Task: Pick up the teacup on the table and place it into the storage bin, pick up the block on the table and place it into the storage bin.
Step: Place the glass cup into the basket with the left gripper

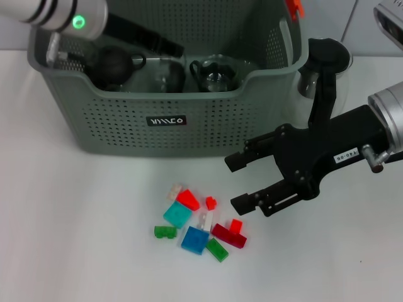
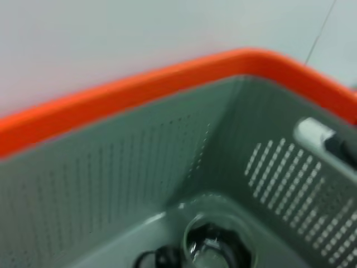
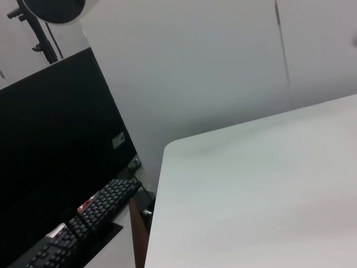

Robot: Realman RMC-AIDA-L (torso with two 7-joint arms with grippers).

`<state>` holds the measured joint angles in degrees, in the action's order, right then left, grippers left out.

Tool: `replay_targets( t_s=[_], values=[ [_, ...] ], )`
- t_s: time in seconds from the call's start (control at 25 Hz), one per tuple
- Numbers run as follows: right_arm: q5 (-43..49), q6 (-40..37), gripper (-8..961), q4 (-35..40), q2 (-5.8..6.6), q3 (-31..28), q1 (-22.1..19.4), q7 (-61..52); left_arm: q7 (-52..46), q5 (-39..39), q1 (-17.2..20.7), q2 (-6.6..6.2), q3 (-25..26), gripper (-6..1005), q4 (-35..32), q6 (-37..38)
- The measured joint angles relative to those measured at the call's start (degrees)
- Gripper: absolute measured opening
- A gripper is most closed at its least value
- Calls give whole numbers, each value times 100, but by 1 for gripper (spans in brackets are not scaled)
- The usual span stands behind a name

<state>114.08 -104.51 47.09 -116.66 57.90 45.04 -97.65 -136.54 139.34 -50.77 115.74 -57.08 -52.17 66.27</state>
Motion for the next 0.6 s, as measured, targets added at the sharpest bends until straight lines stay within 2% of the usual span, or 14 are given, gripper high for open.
replay_targets(
  t_s=[0.08, 0.32, 0.52, 0.6],
  values=[
    [0, -7, 835, 15, 1, -5, -4, 0, -54, -32, 32, -4, 134, 464, -289, 220],
    [-6, -75, 835, 29, 6, -78, 10, 3, -43, -471, 176, 10, 1014, 619, -1211, 1325],
    [-26, -121, 834, 34, 20, -275, 26, 8, 139, -1491, 721, -6, 1189, 853, -1952, 2165],
    [-30, -164, 835, 36, 34, -345, 44, 5, 214, -1889, 955, 3, 1196, 861, -2173, 2518]
  ],
)
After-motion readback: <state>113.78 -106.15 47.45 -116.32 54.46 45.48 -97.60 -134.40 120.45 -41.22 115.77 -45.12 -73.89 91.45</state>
